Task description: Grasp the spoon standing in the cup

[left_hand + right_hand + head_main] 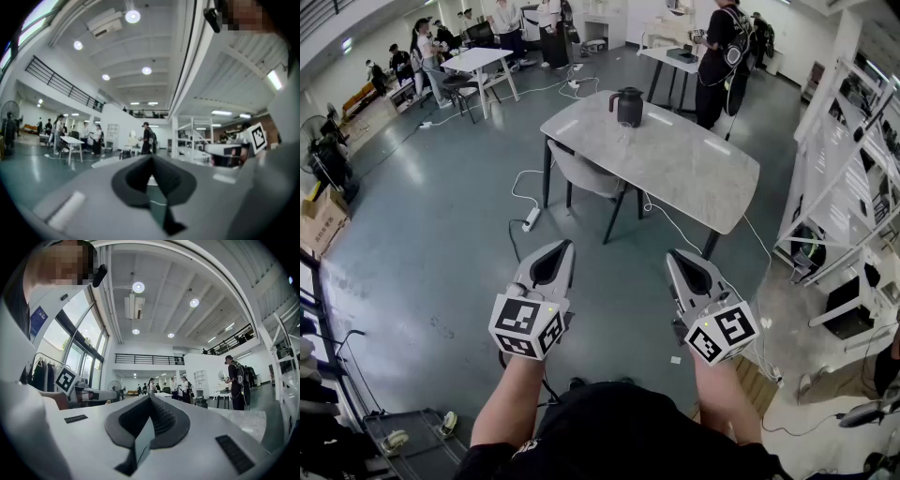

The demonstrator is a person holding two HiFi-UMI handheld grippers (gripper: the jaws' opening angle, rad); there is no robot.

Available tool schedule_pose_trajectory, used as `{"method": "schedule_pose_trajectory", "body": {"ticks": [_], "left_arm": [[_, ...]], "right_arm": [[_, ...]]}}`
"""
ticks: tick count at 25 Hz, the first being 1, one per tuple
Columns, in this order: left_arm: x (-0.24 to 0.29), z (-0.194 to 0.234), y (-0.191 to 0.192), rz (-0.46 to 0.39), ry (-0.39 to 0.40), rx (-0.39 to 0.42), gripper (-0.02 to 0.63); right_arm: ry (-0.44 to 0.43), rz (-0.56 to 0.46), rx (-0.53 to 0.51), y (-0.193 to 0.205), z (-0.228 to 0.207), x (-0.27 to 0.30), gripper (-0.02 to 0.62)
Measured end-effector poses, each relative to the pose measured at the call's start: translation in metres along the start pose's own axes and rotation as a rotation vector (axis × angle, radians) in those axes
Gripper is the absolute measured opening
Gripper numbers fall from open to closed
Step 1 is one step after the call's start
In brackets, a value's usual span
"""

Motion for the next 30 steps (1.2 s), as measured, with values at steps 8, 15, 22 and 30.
{"method": "schedule_pose_trajectory", "body": {"ticks": [8,15,22,30], "left_arm": [[0.006,-0.016,0.005,0.005,-0.007,0.002,0.008],[0.015,-0.046,0.004,0.019,-0.011,0.036,0.008],[0.027,-0.046,0.014,0.045,0.003,0.021,0.008],[0.089,0.0,0.02,0.048,0.029,-0.035,0.008]], "right_arm": [[0.004,-0.005,0.007,0.006,-0.012,-0.013,-0.008],[-0.035,-0.031,0.044,0.015,-0.025,-0.034,-0.005],[-0.108,0.0,0.114,0.034,-0.028,-0.022,-0.005],[-0.095,0.033,0.103,0.039,-0.06,0.028,-0.005]]}}
Point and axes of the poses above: the fingertips, and each gripper's own axes: x forward along the fingers, z to its left, y out of its underside, the point moved 7 cm from there along -x, backward along the fingers, and after that the axes turned 11 degrees about z, right-handed, at the moved point
